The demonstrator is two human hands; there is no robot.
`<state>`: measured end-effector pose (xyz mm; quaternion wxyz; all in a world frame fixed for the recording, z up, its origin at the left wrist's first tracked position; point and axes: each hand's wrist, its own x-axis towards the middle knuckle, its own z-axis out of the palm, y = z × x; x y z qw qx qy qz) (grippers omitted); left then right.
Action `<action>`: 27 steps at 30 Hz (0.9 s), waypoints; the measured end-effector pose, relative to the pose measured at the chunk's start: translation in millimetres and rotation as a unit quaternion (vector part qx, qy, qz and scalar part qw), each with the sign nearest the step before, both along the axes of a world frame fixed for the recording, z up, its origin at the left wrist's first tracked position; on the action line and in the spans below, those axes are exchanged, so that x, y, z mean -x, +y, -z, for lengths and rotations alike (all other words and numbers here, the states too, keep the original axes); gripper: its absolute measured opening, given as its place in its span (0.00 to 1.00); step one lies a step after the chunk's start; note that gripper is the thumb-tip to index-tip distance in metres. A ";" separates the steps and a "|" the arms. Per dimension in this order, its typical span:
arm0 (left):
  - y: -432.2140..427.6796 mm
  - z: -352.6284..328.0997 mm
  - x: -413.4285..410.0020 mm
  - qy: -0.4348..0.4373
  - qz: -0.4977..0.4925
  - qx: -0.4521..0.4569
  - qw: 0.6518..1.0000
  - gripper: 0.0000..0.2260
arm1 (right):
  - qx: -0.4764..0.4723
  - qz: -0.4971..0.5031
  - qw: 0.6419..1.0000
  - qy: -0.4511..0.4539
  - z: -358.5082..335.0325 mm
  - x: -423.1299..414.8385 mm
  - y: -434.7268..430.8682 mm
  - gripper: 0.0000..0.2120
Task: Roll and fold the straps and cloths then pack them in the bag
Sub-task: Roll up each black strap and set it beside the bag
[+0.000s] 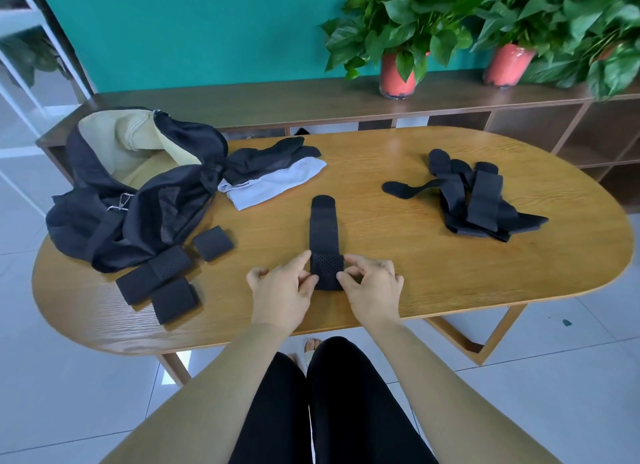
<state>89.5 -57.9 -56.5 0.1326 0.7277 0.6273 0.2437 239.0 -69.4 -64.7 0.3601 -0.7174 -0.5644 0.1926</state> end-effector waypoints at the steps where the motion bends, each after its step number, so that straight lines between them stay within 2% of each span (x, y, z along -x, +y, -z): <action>1: 1.4 -0.5 -0.8 0.014 -0.001 -0.003 1.000 0.19 | 0.001 0.005 1.000 -0.005 0.7 0.8 1.1 0.16; 5: 5.3 -1.7 -1.6 0.068 0.006 -0.021 0.997 0.20 | 0.006 0.019 0.999 -0.030 3.3 1.9 4.1 0.15; 10: 8.1 -0.5 -1.9 0.080 0.016 -0.021 0.996 0.21 | 0.002 0.023 0.998 -0.056 6.8 2.6 4.0 0.13; 17: 10.1 3.8 -2.1 0.100 0.050 0.000 0.994 0.16 | 0.003 0.021 0.997 -0.074 7.8 3.9 5.0 0.14; 25: 10.1 -9.1 -2.9 0.212 0.105 0.052 0.970 0.23 | 0.026 0.003 0.995 -0.099 5.3 3.2 3.1 0.13; 27: 10.7 -12.7 2.7 0.223 0.125 0.060 0.965 0.24 | 0.030 -0.022 0.997 -0.073 3.3 0.3 0.8 0.15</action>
